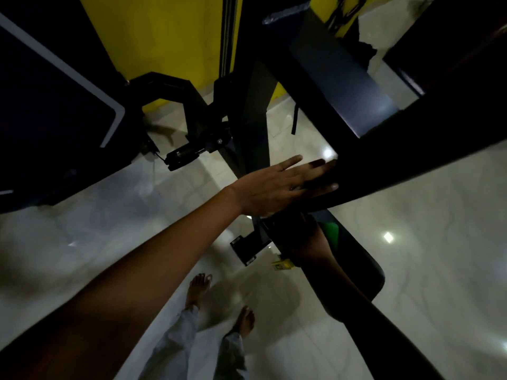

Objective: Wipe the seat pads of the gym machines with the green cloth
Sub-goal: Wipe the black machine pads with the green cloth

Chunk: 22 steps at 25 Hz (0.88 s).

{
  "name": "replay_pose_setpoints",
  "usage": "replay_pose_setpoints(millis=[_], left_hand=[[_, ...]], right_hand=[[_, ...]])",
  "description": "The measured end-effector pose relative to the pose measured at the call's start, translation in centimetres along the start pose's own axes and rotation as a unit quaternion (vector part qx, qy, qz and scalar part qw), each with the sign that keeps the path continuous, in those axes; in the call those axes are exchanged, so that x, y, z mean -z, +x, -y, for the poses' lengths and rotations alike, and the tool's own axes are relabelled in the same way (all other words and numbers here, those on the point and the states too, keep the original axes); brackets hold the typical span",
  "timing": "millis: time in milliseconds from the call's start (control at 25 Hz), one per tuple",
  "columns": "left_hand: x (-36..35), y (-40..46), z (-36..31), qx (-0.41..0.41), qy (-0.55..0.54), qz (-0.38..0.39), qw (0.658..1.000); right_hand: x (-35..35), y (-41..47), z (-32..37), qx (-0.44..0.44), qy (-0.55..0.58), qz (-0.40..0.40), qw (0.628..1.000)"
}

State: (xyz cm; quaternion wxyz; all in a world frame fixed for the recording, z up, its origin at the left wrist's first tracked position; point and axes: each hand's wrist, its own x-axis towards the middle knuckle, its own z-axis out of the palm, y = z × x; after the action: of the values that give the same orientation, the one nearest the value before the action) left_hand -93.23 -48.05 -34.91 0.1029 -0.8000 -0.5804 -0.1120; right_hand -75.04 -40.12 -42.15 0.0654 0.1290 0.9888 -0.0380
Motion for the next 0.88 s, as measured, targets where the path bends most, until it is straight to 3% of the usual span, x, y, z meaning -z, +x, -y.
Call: replay_pose_setpoints(millis=[120,240,360,560,720,880], left_hand=[[0.3,0.0,-1.2,0.009,-0.039,0.011,0.999],[2.2,-0.2,-2.0,0.075,-0.085,0.026,0.993],[3.6,-0.4,-4.4,0.143,-0.155,-0.005,0.977],[3.6,0.9,-11.3,0.282,-0.119,-0.01,0.952],[3.3,3.8,-16.0,0.372,-0.211,0.045,0.903],[2.4,5.9,-17.8,0.438,-0.248,0.028,0.863]], right_hand=[[1.8,-2.3,-1.5,0.061,-0.109,-0.053,0.991],[4.4,-3.7,-1.7,0.069,-0.069,-0.078,0.992],[6.1,-4.9,-2.5,0.065,-0.034,-0.078,0.994],[8.0,-8.9,-5.7,0.044,-0.061,0.052,0.996],[9.0,-12.1,-8.4,0.037,-0.015,0.076,0.996],[9.0,-12.9,-10.9,0.013,0.003,0.056,0.998]])
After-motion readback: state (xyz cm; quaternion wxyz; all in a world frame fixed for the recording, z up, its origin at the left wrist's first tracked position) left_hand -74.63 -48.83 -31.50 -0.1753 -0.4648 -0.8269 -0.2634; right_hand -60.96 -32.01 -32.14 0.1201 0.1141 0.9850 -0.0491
